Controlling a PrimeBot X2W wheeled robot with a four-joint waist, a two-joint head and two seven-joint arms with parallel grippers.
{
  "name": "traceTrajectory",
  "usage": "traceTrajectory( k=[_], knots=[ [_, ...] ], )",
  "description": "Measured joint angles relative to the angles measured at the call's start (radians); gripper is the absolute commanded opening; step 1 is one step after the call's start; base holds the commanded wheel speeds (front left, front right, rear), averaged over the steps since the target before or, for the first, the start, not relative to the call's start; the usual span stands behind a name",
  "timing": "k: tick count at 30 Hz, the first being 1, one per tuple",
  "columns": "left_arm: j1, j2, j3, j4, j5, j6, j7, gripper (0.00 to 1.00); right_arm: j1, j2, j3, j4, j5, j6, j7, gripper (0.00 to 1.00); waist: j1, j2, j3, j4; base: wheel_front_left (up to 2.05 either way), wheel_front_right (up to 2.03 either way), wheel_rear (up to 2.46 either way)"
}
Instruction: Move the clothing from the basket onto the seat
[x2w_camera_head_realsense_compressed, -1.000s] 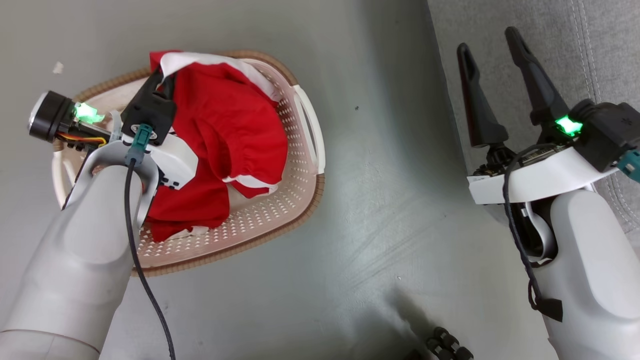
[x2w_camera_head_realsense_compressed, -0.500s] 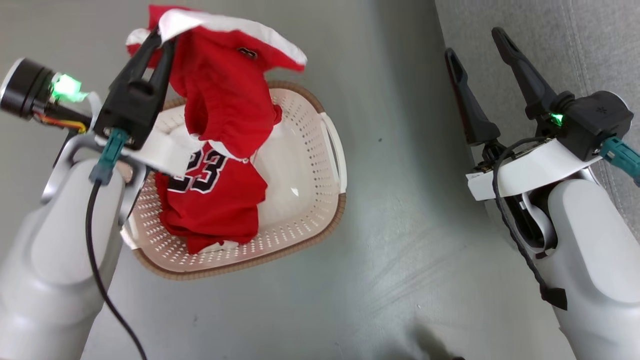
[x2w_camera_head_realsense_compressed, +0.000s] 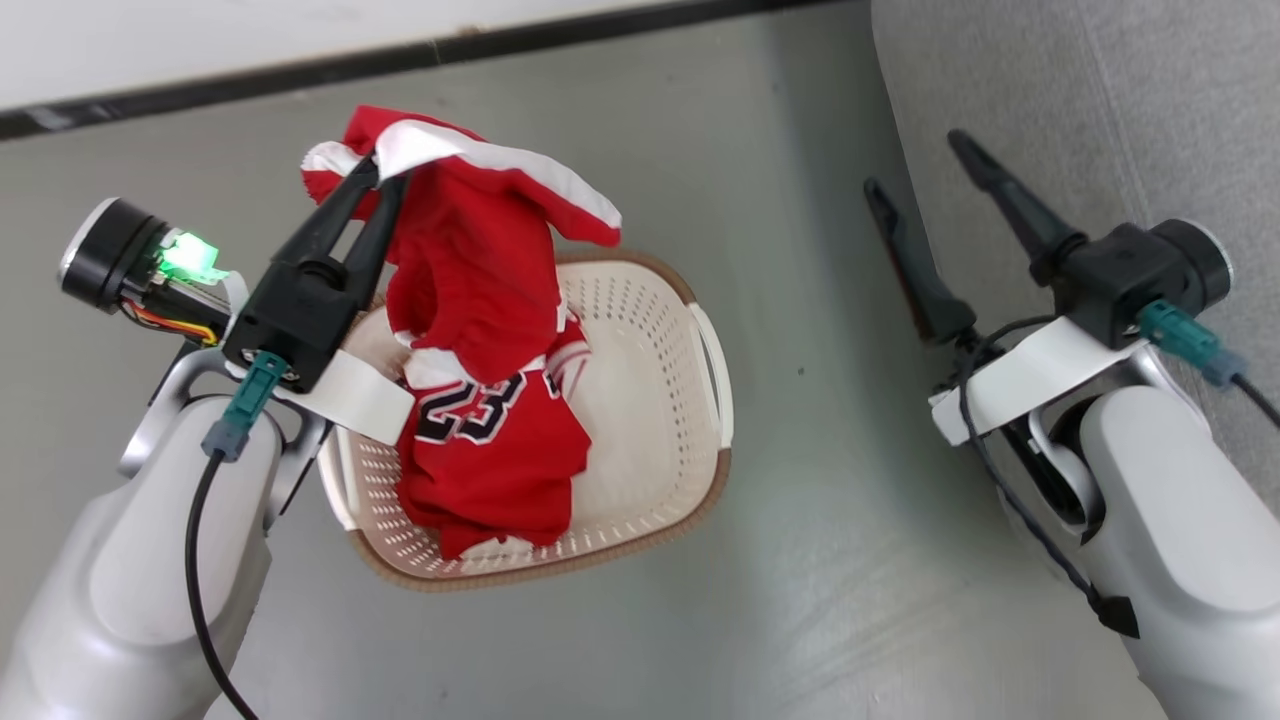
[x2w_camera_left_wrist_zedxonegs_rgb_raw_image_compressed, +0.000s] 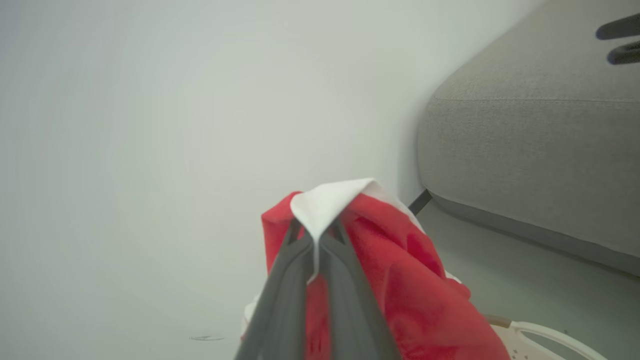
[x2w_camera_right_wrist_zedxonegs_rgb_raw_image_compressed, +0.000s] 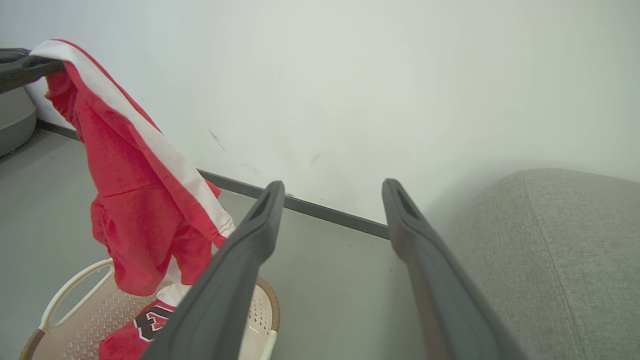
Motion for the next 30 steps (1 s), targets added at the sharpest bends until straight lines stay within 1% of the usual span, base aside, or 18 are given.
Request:
traceTrajectory(
  k=[1, 5, 8, 14, 20, 22, 25, 30],
  knots=[
    [0.003, -0.001, -0.01, -0.015, 0.0, -0.005, 0.0, 0.0, 0.0, -0.011, 0.026, 0.012, 0.0, 0.0, 0.0, 1.0, 0.0, 0.0, -0.026, 0.01, 0.0, 0.0, 0.0],
    [0.003, -0.001, -0.03, -0.048, 0.0, -0.033, 0.0, 0.0, 0.001, -0.034, 0.1, 0.035, 0.0, 0.0, 0.0, 1.0, 0.0, 0.0, -0.08, 0.029, 0.0, 0.0, 0.0],
    [0.003, -0.001, -0.047, -0.067, 0.0, -0.046, 0.0, 0.0, 0.002, -0.049, 0.162, 0.05, 0.0, 0.0, 0.0, 1.0, 0.0, 0.0, -0.121, 0.045, 0.0, 0.0, 0.0],
    [0.003, -0.009, -0.087, -0.073, -0.01, -0.067, 0.0, 0.0, 0.004, -0.051, 0.293, 0.073, 0.023, 0.0, 0.0, 1.0, 0.0, 0.0, -0.202, 0.077, 0.0, 0.0, 0.0],
    [0.003, -0.028, -0.138, -0.068, -0.043, -0.09, 0.021, 0.0, 0.024, -0.041, 0.393, 0.102, 0.07, 0.0, 0.0, 1.0, 0.0, 0.0, -0.277, 0.106, 0.0, 0.0, 0.0],
    [0.003, -0.033, -0.153, -0.065, -0.045, -0.091, 0.033, 0.0, 0.036, -0.035, 0.427, 0.112, 0.089, 0.0, 0.0, 1.0, 0.0, 0.0, -0.301, 0.115, 0.0, 0.0, 0.0],
    [0.003, -0.04, -0.177, -0.061, -0.056, -0.098, 0.054, 0.0, 0.051, -0.015, 0.468, 0.117, 0.118, 0.0, 0.0, 1.0, 0.0, 0.0, -0.335, 0.128, 0.0, 0.0, 0.0],
    [0.003, -0.054, -0.209, -0.056, -0.073, -0.099, 0.08, 0.0, 0.069, 0.017, 0.504, 0.126, 0.15, 0.0, 0.0, 1.0, 0.0, 0.0, -0.387, 0.149, 0.0, 0.0, 0.0]
  ],
)
